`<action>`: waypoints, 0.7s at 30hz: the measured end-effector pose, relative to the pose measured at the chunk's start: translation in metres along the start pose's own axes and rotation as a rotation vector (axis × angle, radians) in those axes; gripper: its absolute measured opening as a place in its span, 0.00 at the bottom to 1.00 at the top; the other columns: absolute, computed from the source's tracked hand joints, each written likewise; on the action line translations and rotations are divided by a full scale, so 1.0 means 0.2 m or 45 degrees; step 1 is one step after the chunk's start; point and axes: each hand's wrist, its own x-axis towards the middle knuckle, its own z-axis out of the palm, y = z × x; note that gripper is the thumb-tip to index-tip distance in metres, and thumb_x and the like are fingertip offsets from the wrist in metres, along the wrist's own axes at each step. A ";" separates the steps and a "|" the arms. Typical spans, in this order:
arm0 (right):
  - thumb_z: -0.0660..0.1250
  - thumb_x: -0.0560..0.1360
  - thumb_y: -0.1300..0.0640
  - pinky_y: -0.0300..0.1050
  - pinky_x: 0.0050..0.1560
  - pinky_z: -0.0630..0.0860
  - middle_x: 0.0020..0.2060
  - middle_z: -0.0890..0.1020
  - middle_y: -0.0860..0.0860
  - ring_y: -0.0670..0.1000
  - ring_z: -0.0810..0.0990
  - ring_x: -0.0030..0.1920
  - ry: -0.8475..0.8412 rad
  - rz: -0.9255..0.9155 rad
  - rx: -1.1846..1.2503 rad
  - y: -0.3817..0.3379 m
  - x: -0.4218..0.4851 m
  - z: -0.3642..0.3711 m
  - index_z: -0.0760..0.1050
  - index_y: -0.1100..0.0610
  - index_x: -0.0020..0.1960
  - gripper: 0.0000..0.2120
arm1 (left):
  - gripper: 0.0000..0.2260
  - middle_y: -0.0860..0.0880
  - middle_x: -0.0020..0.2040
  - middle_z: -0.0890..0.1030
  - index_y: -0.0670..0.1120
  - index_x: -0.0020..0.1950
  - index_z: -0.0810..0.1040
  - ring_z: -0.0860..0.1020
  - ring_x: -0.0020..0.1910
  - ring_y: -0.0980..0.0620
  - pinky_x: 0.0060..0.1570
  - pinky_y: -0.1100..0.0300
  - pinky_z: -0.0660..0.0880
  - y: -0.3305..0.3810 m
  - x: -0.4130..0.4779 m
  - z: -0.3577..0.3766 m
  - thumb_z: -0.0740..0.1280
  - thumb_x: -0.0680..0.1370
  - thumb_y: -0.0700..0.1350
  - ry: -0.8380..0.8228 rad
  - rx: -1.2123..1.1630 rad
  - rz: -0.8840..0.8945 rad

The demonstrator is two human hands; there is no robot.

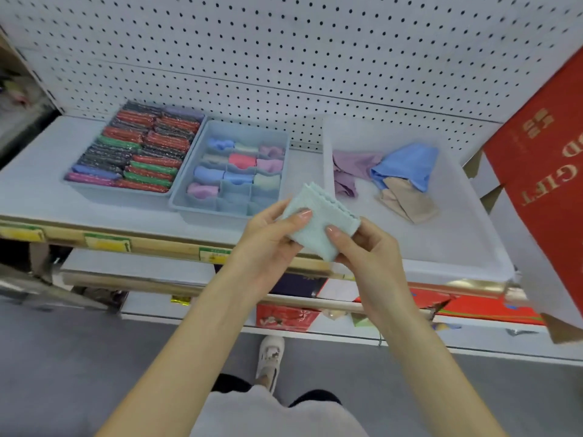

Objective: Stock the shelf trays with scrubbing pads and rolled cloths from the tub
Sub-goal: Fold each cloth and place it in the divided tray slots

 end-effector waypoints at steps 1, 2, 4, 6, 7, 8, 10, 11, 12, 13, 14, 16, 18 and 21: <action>0.69 0.73 0.63 0.42 0.42 0.80 0.44 0.85 0.52 0.48 0.83 0.44 -0.015 -0.021 -0.026 0.00 -0.03 0.00 0.80 0.60 0.51 0.07 | 0.18 0.38 0.57 0.79 0.33 0.63 0.73 0.79 0.56 0.45 0.56 0.56 0.77 -0.01 -0.04 0.00 0.65 0.74 0.36 -0.001 -0.050 -0.021; 0.70 0.73 0.64 0.40 0.39 0.79 0.42 0.85 0.52 0.47 0.83 0.42 -0.021 -0.036 -0.040 0.01 -0.06 0.00 0.80 0.62 0.51 0.07 | 0.18 0.38 0.57 0.80 0.33 0.63 0.74 0.79 0.55 0.46 0.55 0.57 0.78 -0.02 -0.08 0.00 0.65 0.74 0.37 0.007 -0.081 -0.038; 0.70 0.72 0.65 0.39 0.38 0.79 0.40 0.85 0.51 0.46 0.83 0.40 -0.011 -0.037 -0.038 0.02 -0.12 0.01 0.80 0.62 0.50 0.07 | 0.18 0.39 0.55 0.81 0.34 0.61 0.75 0.81 0.53 0.47 0.51 0.58 0.80 -0.04 -0.15 0.00 0.66 0.73 0.41 0.030 -0.092 -0.047; 0.70 0.72 0.63 0.44 0.42 0.80 0.43 0.86 0.53 0.48 0.83 0.42 -0.006 -0.017 -0.008 0.04 -0.16 0.01 0.80 0.61 0.50 0.07 | 0.18 0.40 0.54 0.82 0.35 0.59 0.76 0.82 0.51 0.48 0.49 0.58 0.80 -0.06 -0.21 0.00 0.66 0.73 0.43 0.057 -0.070 -0.035; 0.69 0.74 0.61 0.48 0.46 0.79 0.44 0.85 0.54 0.50 0.82 0.43 -0.003 0.001 0.010 0.05 -0.18 0.01 0.81 0.61 0.49 0.06 | 0.17 0.40 0.54 0.82 0.36 0.60 0.76 0.82 0.52 0.48 0.50 0.58 0.80 -0.07 -0.24 0.00 0.66 0.74 0.44 0.061 -0.068 -0.037; 0.67 0.75 0.59 0.51 0.49 0.78 0.44 0.85 0.55 0.51 0.81 0.43 -0.002 0.027 0.044 0.05 -0.20 0.01 0.80 0.61 0.49 0.07 | 0.17 0.40 0.56 0.82 0.36 0.60 0.76 0.81 0.54 0.47 0.52 0.57 0.79 -0.07 -0.26 -0.01 0.65 0.75 0.45 0.049 -0.069 -0.049; 0.63 0.78 0.54 0.52 0.51 0.75 0.44 0.83 0.55 0.50 0.80 0.44 -0.006 0.090 0.130 0.06 -0.23 0.02 0.79 0.62 0.49 0.12 | 0.18 0.43 0.57 0.82 0.40 0.61 0.77 0.80 0.55 0.49 0.55 0.58 0.78 -0.07 -0.31 -0.01 0.65 0.75 0.47 0.021 -0.038 -0.100; 0.62 0.78 0.52 0.51 0.51 0.75 0.45 0.83 0.55 0.50 0.80 0.45 -0.005 0.111 0.181 0.07 -0.24 0.03 0.79 0.61 0.50 0.13 | 0.17 0.45 0.57 0.82 0.43 0.59 0.78 0.80 0.54 0.51 0.54 0.60 0.76 -0.07 -0.32 -0.02 0.66 0.73 0.49 0.028 -0.017 -0.132; 0.60 0.79 0.52 0.49 0.49 0.75 0.45 0.82 0.56 0.50 0.79 0.45 0.000 0.120 0.235 0.07 -0.25 0.04 0.78 0.61 0.51 0.14 | 0.17 0.47 0.55 0.81 0.45 0.58 0.79 0.79 0.52 0.53 0.52 0.61 0.74 -0.07 -0.34 -0.02 0.67 0.72 0.50 0.033 -0.016 -0.163; 0.59 0.80 0.51 0.47 0.46 0.75 0.45 0.82 0.56 0.51 0.79 0.45 0.021 0.112 0.270 0.07 -0.26 0.07 0.78 0.61 0.52 0.15 | 0.16 0.48 0.54 0.81 0.46 0.56 0.80 0.79 0.49 0.54 0.50 0.63 0.72 -0.07 -0.36 -0.03 0.68 0.71 0.50 0.026 -0.037 -0.186; 0.58 0.80 0.51 0.45 0.41 0.75 0.43 0.81 0.56 0.51 0.78 0.42 0.053 0.093 0.285 0.07 -0.27 0.09 0.77 0.61 0.51 0.15 | 0.15 0.48 0.53 0.82 0.46 0.56 0.80 0.80 0.48 0.54 0.48 0.63 0.73 -0.08 -0.38 -0.04 0.67 0.72 0.49 0.001 -0.054 -0.191; 0.57 0.81 0.51 0.41 0.29 0.71 0.35 0.78 0.55 0.50 0.74 0.32 0.112 0.039 0.287 0.08 -0.29 0.15 0.76 0.60 0.48 0.14 | 0.15 0.45 0.53 0.82 0.42 0.59 0.79 0.81 0.48 0.52 0.50 0.61 0.76 -0.08 -0.40 -0.06 0.65 0.75 0.46 -0.047 -0.013 -0.155; 0.58 0.81 0.51 0.38 0.23 0.63 0.28 0.72 0.52 0.47 0.67 0.24 0.139 0.028 0.324 0.08 -0.29 0.20 0.74 0.59 0.44 0.14 | 0.16 0.43 0.53 0.82 0.40 0.61 0.77 0.81 0.51 0.49 0.55 0.57 0.77 -0.07 -0.42 -0.08 0.64 0.75 0.44 -0.071 0.062 -0.098; 0.62 0.78 0.51 0.38 0.22 0.59 0.26 0.71 0.50 0.45 0.64 0.21 0.091 0.109 0.402 0.07 -0.25 0.24 0.73 0.58 0.43 0.12 | 0.16 0.43 0.55 0.82 0.40 0.63 0.75 0.81 0.54 0.47 0.55 0.55 0.78 -0.03 -0.41 -0.15 0.64 0.75 0.42 -0.122 0.089 -0.067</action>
